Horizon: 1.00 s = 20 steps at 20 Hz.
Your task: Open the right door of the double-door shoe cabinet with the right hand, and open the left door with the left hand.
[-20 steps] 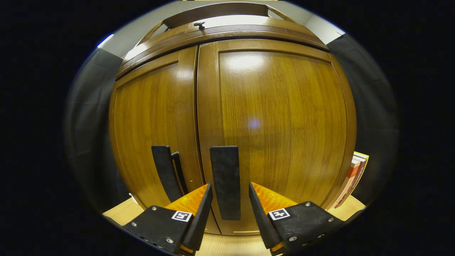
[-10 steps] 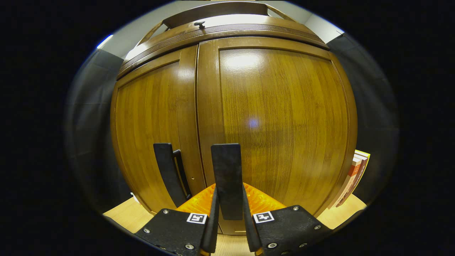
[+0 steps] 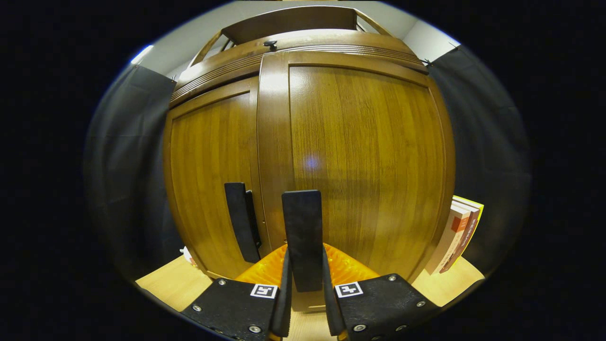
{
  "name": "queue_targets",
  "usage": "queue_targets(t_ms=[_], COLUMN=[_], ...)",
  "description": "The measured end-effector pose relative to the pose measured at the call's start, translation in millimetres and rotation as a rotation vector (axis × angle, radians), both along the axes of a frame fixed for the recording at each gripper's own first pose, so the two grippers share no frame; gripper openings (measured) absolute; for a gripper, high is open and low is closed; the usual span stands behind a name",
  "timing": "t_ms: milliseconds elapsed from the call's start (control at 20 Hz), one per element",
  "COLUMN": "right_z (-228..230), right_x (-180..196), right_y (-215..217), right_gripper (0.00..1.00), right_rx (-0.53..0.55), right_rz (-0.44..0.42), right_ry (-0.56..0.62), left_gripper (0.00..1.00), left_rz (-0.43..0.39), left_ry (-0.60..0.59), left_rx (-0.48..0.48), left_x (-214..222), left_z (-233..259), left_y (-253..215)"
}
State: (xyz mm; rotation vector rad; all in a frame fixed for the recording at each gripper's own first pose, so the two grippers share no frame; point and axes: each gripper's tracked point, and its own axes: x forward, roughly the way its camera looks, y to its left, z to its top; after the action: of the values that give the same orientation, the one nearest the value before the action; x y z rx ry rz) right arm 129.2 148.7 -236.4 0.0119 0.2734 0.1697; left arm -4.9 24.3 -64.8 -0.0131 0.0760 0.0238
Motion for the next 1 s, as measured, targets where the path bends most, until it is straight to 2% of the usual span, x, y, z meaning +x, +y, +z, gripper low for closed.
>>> queue_targets(t_ms=[150,200,300,500,600,650,750,800,850,900,950,1000], right_z=[2,4,6,16,19,21,26,27,29,30,32,33], right_x=[-21,-29,-41,-66,-78,-84,-95,-98,-104,-108,-112,-116], right_y=[-9,-13,-21,-39,-50,-56,-67,-72,-79,-87,-94,-102], right_gripper=[0.30,0.26,0.29,0.29,0.24,0.28,0.28,0.22,0.30,0.30,0.19,0.28], right_rx=[0.006,0.007,0.005,-0.001,-0.010,-0.016,-0.025,-0.025,-0.026,-0.028,-0.032,-0.035], right_rz=[0.010,0.015,0.020,0.018,0.015,0.013,0.006,0.000,-0.006,-0.014,-0.023,-0.033], right_ry=[0.006,0.007,-0.001,-0.006,-0.005,-0.005,-0.008,-0.008,-0.007,-0.008,-0.009,-0.009], left_gripper=[0.94,0.94,0.97,0.94,0.96,0.96,0.94,0.94,0.97,0.96,0.96,0.96], left_rz=[-0.007,-0.011,-0.020,-0.040,-0.055,-0.063,-0.074,-0.079,-0.085,-0.093,-0.101,-0.107], left_ry=[-0.006,-0.010,-0.015,-0.015,-0.017,-0.018,-0.019,-0.018,-0.017,-0.015,-0.014,-0.013], left_rx=[-0.010,-0.015,-0.016,-0.006,-0.016,-0.021,-0.028,-0.031,-0.032,-0.033,-0.032,-0.032], left_x=[-4,-5,-8,-11,-13,-14,-16,-15,-16,-16,-17,-17], left_z=[4,6,9,10,12,13,14,14,13,13,12,12], left_y=[-4,-7,-10,-23,-29,-33,-40,-43,-47,-52,-55,-59])
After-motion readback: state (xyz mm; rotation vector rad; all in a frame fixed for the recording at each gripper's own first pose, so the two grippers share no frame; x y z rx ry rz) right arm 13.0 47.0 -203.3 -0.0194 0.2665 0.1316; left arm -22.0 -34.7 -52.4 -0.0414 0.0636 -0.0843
